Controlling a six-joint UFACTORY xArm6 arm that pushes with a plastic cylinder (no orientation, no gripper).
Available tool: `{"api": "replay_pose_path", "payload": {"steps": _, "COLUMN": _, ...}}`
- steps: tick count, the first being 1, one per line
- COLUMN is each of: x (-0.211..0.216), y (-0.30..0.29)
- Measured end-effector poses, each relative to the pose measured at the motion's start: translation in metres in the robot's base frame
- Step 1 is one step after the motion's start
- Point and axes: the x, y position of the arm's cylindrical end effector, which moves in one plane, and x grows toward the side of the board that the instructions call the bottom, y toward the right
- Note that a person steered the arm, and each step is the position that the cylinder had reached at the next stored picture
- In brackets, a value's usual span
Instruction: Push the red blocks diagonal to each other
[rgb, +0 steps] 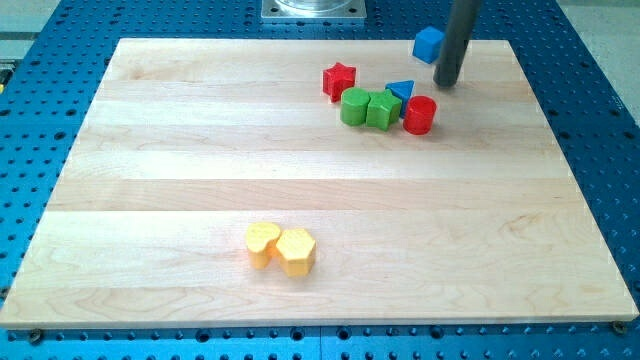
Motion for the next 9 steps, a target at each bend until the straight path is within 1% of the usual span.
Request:
{"api": "replay_pose_path", "payload": {"steps": 1, "x": 0.020, "y": 0.026}}
{"api": "replay_pose_path", "payload": {"steps": 2, "x": 0.022, "y": 0.044}}
{"api": "replay_pose_path", "payload": {"steps": 4, "x": 0.050, "y": 0.033}}
{"api": "replay_pose_path", "payload": {"steps": 5, "x": 0.051, "y": 0.022}}
{"api": "replay_pose_path", "payload": {"steps": 6, "x": 0.051, "y": -0.010}}
{"api": "replay_pose_path", "payload": {"steps": 7, "x": 0.056, "y": -0.030}}
{"api": "replay_pose_path", "payload": {"steps": 8, "x": 0.063, "y": -0.036}}
{"api": "replay_pose_path", "payload": {"steps": 9, "x": 0.062, "y": -0.012}}
